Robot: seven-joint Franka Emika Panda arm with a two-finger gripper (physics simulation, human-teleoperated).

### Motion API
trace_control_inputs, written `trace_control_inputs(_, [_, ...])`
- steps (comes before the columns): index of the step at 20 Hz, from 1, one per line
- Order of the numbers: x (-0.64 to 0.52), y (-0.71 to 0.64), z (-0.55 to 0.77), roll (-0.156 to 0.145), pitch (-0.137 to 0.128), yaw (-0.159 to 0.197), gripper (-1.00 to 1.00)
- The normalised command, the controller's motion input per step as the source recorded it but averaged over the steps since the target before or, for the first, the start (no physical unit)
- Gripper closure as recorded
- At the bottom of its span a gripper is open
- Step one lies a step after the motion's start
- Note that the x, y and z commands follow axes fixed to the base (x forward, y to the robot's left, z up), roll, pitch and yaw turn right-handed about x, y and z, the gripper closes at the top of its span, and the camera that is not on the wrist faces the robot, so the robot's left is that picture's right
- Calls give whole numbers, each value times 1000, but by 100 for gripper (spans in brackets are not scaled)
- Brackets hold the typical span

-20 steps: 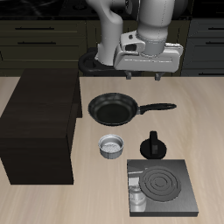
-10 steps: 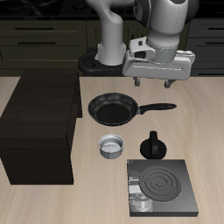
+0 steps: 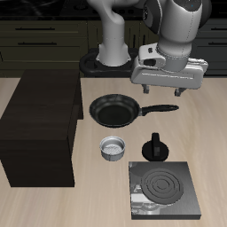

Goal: Turn on the stove

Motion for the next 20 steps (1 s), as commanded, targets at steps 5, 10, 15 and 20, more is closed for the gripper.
trace_control_inputs(5, [89, 209, -53, 7, 9, -17, -100])
trace_control_inputs(10, [-15, 117, -17, 24, -6, 3, -100])
trace_control_inputs(15, [48, -32, -73, 6, -17, 14, -100])
trace_control_inputs(20, [38, -47, -324, -5, 32, -8, -100])
